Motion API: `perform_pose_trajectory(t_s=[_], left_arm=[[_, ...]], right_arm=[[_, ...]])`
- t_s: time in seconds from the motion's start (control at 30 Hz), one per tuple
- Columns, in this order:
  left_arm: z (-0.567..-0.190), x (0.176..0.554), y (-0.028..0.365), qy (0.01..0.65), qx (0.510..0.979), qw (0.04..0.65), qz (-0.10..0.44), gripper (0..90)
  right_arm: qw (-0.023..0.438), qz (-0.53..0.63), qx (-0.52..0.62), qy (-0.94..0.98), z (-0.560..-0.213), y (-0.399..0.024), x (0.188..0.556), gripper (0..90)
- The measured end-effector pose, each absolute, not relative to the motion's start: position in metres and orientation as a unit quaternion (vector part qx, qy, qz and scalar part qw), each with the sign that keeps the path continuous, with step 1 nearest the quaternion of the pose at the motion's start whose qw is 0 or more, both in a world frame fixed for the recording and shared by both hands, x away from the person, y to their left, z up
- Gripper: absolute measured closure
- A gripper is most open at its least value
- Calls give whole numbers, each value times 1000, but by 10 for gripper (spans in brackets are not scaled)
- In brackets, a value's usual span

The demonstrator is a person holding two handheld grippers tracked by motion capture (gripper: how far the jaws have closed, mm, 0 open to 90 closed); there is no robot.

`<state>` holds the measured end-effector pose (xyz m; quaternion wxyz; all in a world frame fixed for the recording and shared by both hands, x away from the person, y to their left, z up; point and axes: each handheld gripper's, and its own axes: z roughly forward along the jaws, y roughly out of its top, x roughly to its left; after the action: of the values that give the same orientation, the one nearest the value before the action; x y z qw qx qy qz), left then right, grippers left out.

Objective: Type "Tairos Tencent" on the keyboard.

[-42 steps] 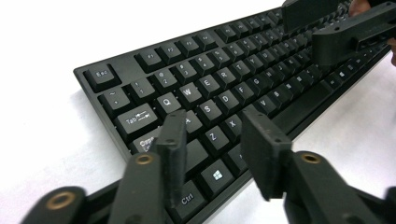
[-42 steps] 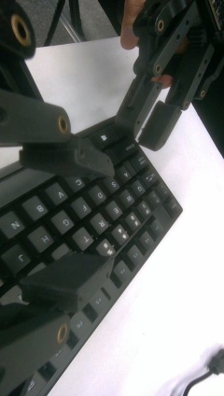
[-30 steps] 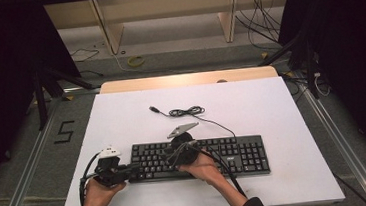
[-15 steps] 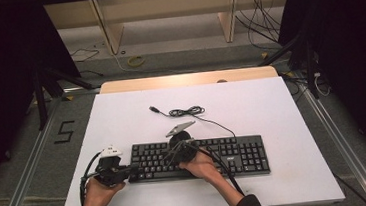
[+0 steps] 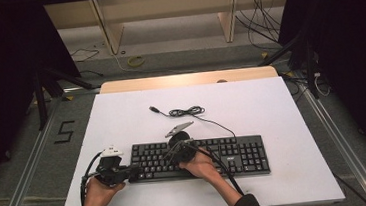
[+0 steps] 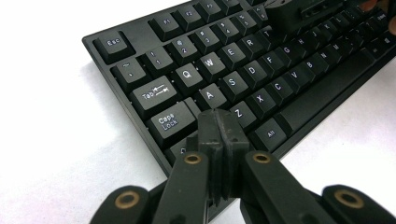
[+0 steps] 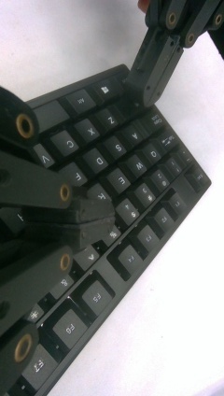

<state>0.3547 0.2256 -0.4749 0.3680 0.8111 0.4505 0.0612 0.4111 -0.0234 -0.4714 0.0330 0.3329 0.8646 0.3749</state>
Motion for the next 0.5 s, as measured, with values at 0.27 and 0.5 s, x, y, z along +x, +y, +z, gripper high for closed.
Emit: perform_pose_trajectory(t_s=[0.27,0.5], left_arm=[[-476,356,225,449,813,366,59,890],[-477,356,225,452,812,366,58,891]], right_arm=[[36,373,334,865,-474,-23,413,900],[36,373,333,865,-474,-22,413,900]])
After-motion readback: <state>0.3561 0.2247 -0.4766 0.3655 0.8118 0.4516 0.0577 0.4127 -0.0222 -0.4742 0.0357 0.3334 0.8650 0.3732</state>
